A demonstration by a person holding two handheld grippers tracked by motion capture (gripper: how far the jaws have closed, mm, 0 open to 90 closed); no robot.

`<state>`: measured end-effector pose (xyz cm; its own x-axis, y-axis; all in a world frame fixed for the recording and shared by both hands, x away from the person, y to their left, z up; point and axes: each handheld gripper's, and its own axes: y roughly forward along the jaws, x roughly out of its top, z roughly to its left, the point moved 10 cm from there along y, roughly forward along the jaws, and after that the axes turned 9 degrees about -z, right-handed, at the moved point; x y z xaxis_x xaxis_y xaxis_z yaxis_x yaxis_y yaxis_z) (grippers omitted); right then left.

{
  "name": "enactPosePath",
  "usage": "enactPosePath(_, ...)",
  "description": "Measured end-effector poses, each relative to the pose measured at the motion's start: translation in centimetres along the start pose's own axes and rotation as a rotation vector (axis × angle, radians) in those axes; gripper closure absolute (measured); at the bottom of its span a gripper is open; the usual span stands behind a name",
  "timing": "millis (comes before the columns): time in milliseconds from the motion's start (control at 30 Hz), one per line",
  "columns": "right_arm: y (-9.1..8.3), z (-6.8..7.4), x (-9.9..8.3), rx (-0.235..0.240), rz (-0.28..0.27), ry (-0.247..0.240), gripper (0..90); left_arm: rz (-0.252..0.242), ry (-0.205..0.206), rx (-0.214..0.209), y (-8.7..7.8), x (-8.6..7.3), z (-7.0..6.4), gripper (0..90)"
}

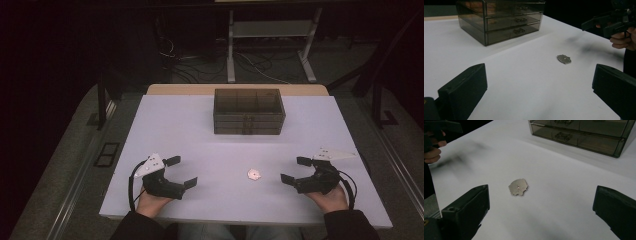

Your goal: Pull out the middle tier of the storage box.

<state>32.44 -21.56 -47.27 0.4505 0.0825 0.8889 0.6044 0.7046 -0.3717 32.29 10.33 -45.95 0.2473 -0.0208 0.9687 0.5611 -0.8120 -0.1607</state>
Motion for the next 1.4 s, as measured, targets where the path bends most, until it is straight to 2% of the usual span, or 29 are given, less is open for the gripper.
enactPosePath(1033,-0.7,0.2,0.0,0.0,-0.001,0.005,0.5,0.023,0.0,-0.013,0.3,-0.5,-0.5,0.0)
enactPosePath(1200,-1.0,0.4,0.2,-0.001,0.012,0.012,0.5,0.023,-0.001,-0.007,0.3,-0.6,-0.4,0.0)
enactPosePath(1400,-1.1,0.6,0.8,0.006,0.038,-0.007,0.5,0.02,-0.001,-0.002,0.2,-0.5,-0.2,0.0)
